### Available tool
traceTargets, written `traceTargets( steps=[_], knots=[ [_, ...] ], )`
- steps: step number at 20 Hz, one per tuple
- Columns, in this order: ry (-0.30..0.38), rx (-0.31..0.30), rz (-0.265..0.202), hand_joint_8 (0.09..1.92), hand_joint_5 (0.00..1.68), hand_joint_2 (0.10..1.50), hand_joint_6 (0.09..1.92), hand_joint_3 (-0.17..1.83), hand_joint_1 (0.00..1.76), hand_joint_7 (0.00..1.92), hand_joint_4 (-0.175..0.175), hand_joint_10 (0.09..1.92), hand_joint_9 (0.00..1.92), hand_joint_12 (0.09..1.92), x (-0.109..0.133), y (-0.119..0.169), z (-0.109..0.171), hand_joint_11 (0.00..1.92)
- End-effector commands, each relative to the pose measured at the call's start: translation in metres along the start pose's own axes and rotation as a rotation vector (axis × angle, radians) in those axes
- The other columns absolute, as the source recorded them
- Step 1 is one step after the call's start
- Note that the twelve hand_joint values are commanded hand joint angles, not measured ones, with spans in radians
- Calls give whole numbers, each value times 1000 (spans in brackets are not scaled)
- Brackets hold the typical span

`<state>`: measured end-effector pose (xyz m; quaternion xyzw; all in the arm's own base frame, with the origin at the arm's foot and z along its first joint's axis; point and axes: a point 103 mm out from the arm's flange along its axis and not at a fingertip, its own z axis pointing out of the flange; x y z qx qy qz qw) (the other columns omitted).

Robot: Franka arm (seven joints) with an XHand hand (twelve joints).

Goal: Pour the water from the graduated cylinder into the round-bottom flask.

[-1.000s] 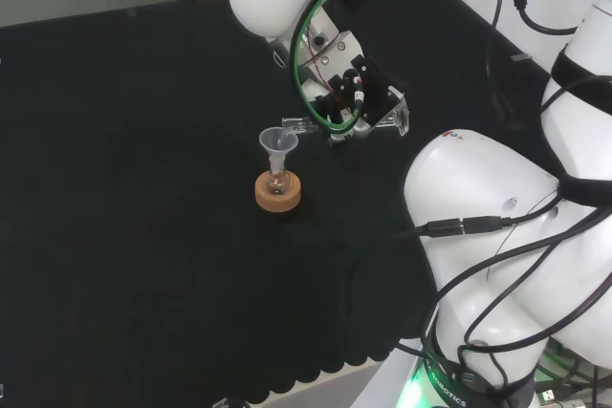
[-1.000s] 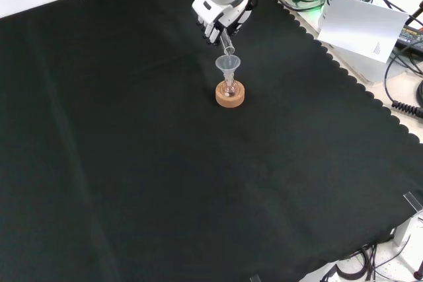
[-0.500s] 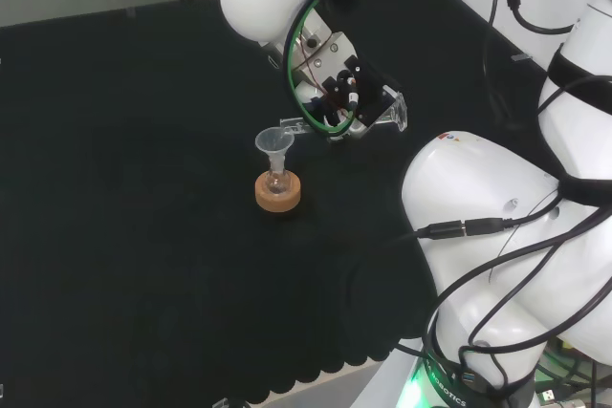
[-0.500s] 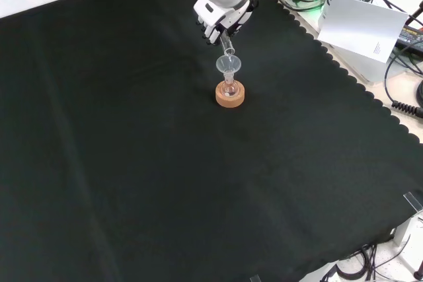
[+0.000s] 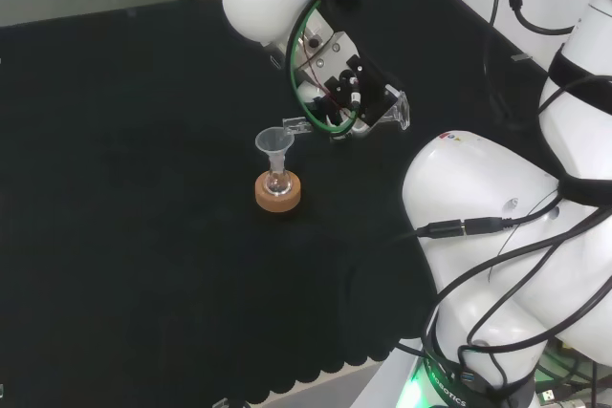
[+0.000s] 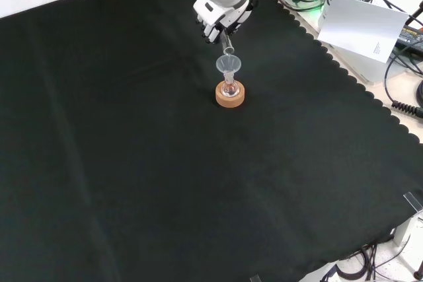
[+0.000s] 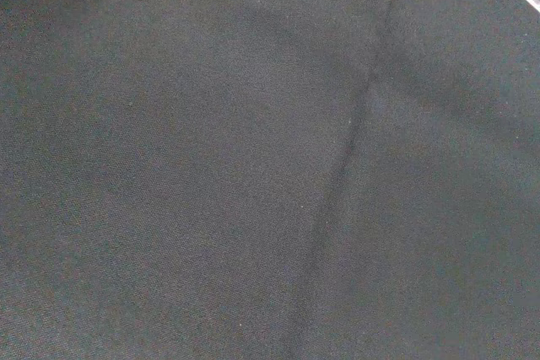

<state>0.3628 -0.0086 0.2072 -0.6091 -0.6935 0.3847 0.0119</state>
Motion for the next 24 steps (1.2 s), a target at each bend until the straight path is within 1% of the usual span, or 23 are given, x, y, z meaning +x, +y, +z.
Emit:
traceTargets(
  steps=[1, 24],
  knots=[
    [-18, -7, 1, 1218, 951, 1174, 897, -14, 1348, 871, 1, 475, 1166, 876, 0, -1, -1, 1021],
    [-40, -21, -3, 1224, 947, 1175, 906, -11, 1348, 867, 5, 479, 1163, 875, 3, -5, -8, 1020]
  ],
)
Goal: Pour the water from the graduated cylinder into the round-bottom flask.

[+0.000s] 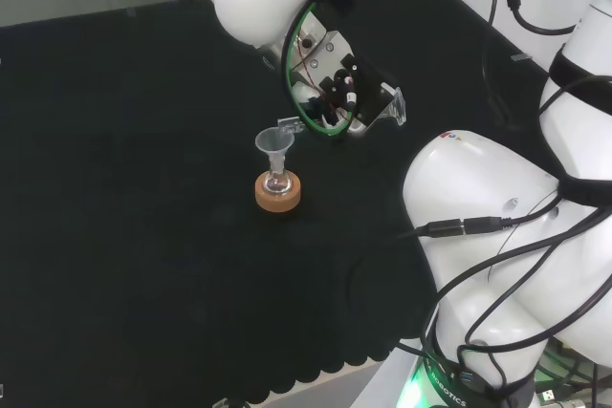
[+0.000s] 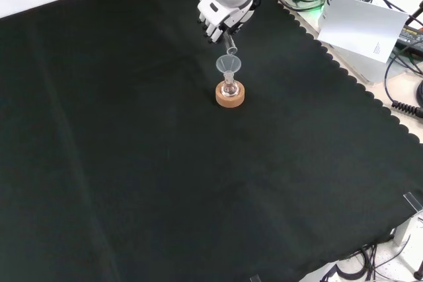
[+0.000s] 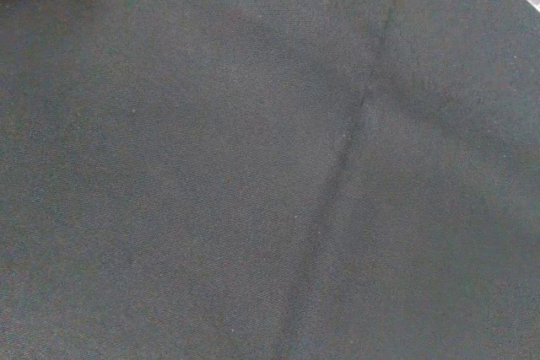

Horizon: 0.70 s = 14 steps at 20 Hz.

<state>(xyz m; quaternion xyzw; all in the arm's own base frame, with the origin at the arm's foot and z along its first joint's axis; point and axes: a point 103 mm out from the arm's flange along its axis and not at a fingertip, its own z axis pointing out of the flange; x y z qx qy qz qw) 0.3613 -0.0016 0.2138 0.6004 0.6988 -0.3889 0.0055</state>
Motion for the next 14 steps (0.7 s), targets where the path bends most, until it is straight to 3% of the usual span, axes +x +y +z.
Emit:
traceTargets(
  steps=[1, 11, 14],
  knots=[
    [-6, -2, 3, 1224, 946, 1175, 906, -11, 1347, 867, 5, 479, 1163, 875, 0, 0, 0, 1021],
    [-20, 2, 2, 1224, 946, 1174, 908, -10, 1347, 867, 5, 480, 1162, 875, 3, 2, 1, 1022],
    [16, -15, -2, 1224, 945, 1174, 909, -10, 1347, 867, 6, 481, 1162, 875, 2, 1, 1, 1022]
  ],
)
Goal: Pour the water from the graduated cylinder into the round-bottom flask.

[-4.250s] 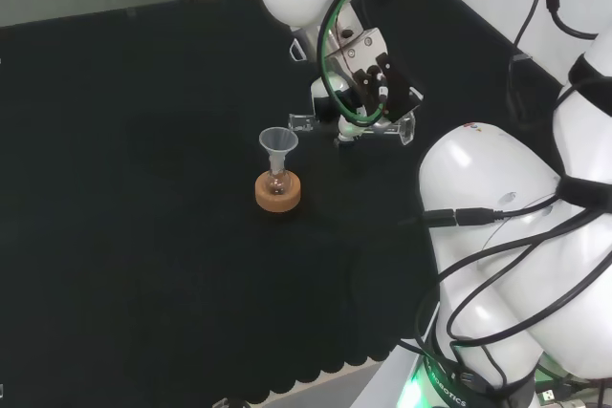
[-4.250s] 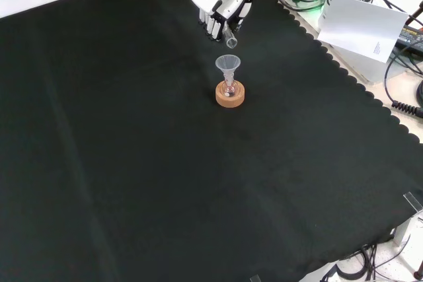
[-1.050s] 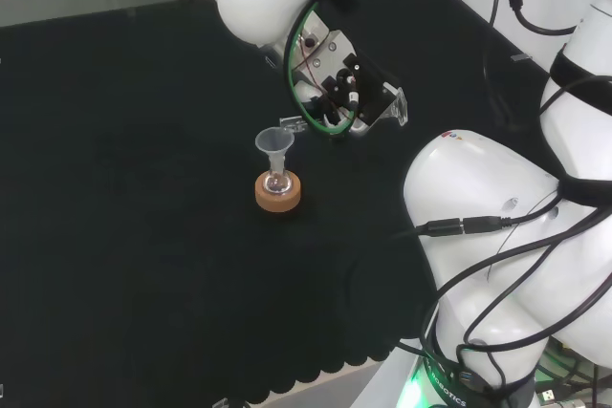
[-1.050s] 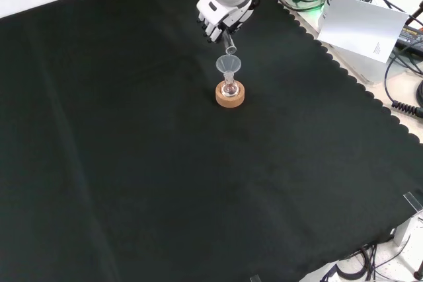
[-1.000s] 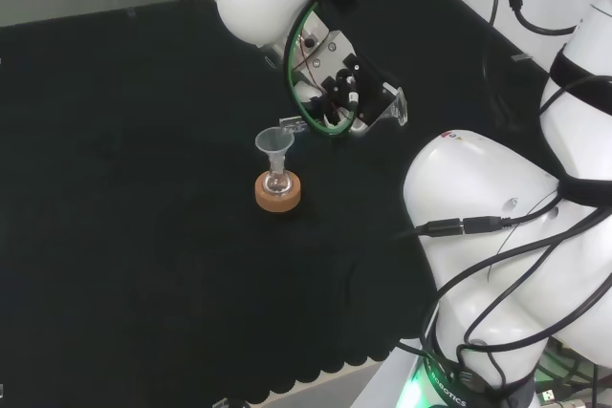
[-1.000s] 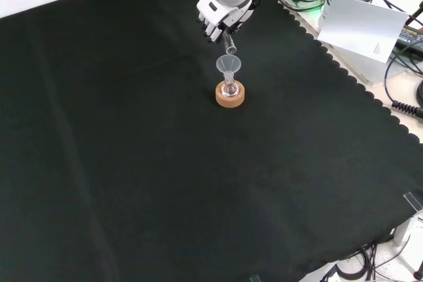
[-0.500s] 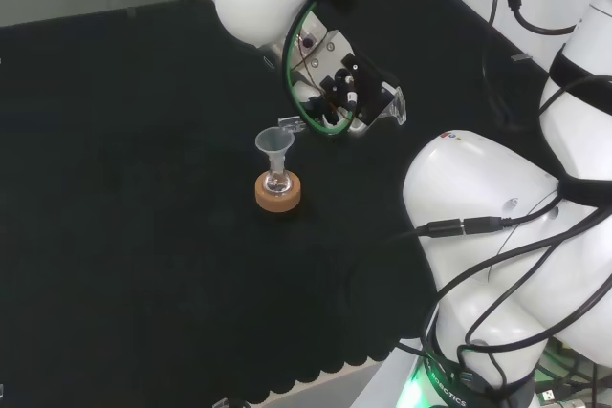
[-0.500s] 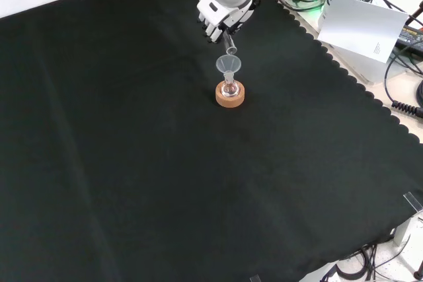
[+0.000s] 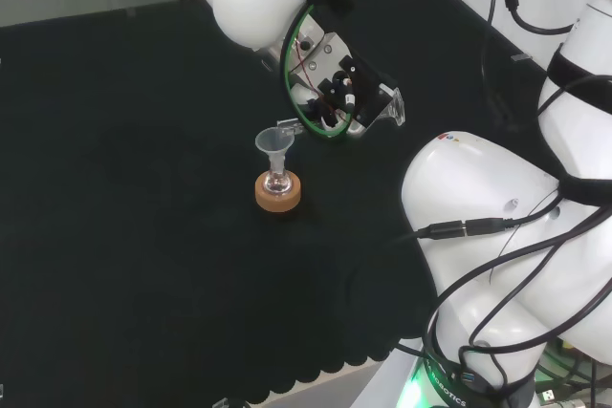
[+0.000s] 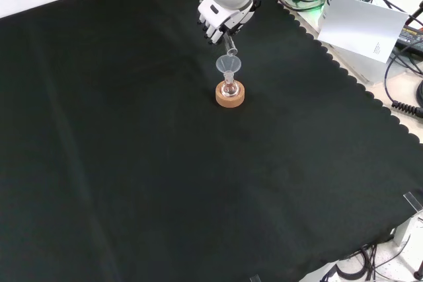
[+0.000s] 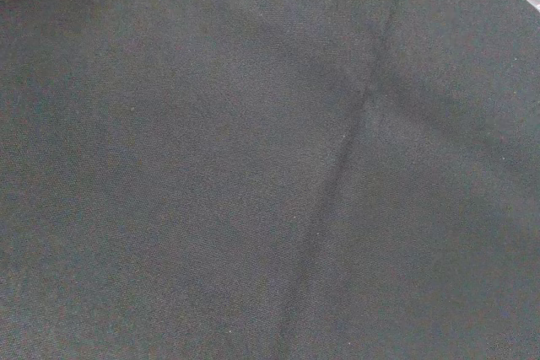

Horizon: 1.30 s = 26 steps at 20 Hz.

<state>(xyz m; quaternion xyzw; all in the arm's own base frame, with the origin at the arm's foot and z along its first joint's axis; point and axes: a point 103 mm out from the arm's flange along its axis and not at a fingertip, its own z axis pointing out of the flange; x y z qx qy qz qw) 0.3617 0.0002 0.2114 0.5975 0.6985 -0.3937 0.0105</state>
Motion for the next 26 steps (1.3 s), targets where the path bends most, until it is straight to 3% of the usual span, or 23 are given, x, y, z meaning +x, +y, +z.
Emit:
traceTargets(
  steps=[1, 11, 17, 26],
  knots=[
    [68, -22, -8, 1224, 945, 1174, 909, -10, 1347, 867, 6, 481, 1162, 875, -2, -1, 1, 1022],
    [380, -183, -68, 1225, 945, 1174, 910, -9, 1347, 866, 6, 482, 1161, 873, -25, -8, 6, 1015],
    [482, -279, -123, 1231, 943, 1176, 910, -8, 1346, 862, 5, 482, 1155, 870, -29, -6, 0, 1003],
    [643, -386, -141, 1237, 941, 1178, 912, -6, 1345, 857, 4, 483, 1153, 870, -37, 9, -8, 1000]
  ],
)
